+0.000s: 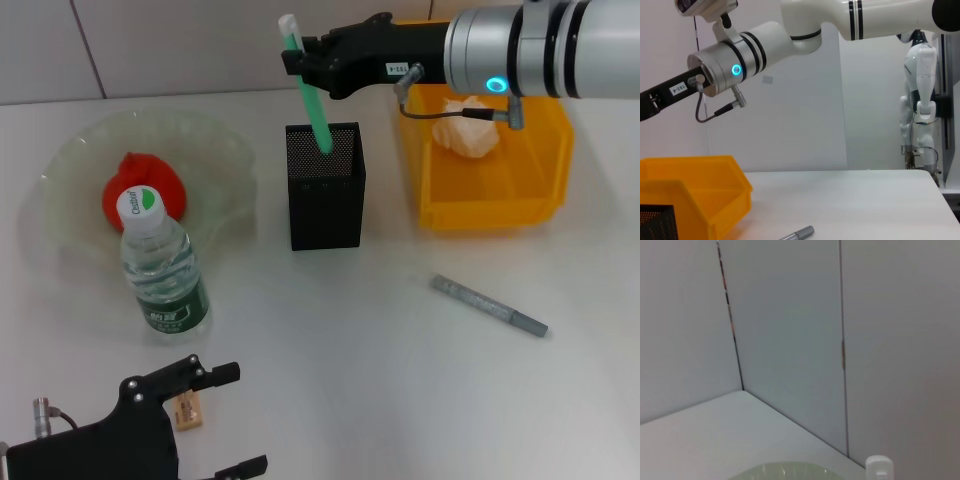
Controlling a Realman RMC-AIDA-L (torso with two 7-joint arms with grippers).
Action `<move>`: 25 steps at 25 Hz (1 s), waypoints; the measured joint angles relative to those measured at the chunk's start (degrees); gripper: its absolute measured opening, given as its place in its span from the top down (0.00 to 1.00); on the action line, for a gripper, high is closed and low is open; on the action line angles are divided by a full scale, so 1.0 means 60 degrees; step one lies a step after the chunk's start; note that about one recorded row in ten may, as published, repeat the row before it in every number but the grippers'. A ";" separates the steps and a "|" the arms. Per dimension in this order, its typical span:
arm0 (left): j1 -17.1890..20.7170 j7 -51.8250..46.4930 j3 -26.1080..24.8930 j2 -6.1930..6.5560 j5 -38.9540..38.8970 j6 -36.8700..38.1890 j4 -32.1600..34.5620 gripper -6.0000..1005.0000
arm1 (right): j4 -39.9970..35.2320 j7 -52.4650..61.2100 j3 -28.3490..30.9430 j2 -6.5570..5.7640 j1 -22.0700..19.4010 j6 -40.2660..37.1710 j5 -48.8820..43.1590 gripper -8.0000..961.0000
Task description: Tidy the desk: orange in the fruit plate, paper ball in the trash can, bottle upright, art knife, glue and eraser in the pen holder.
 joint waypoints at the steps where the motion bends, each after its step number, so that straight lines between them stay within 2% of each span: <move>1: -0.0002 0.0000 0.0001 0.0000 0.0000 0.0000 -0.0005 0.19 | 0.0069 -0.0054 -0.0006 0.0000 0.0022 0.0024 0.0056 0.69; 11: 0.0047 0.0030 0.0001 0.0002 0.0000 -0.0003 -0.0068 0.19 | 0.0550 -0.0295 -0.0138 0.0026 -0.0076 -0.0039 0.0110 0.67; 15: 0.0033 0.0057 -0.0007 0.0011 0.0000 0.0002 -0.0121 0.19 | 0.0221 -0.0433 -0.0468 0.0044 -0.0401 -0.0132 0.0128 0.66; 18: 0.0075 0.0089 -0.0070 0.0013 0.0000 0.0043 -0.0124 0.19 | -0.0332 -0.0385 -0.0739 0.0039 -0.0762 -0.0162 0.0147 0.65; 20: 0.0094 0.0095 -0.0110 0.0015 0.0000 0.0154 -0.0125 0.19 | -0.1116 -0.0245 -0.0823 0.0043 -0.1246 -0.0295 0.0172 0.64; 21: 0.0094 0.0095 -0.0110 0.0015 0.0000 0.0154 -0.0125 0.19 | -0.1116 -0.0245 -0.0823 0.0043 -0.1246 -0.0295 0.0172 0.64; 22: 0.0096 0.0096 -0.0114 0.0015 -0.0002 0.0201 -0.0125 0.19 | -0.1675 -0.0137 -0.0819 0.0029 -0.1566 -0.0508 0.0297 0.64; 25: 0.0098 0.0106 -0.0117 0.0016 -0.0008 0.0277 -0.0076 0.19 | -0.2176 -0.0120 -0.0741 0.0003 -0.1904 -0.0846 0.0661 0.51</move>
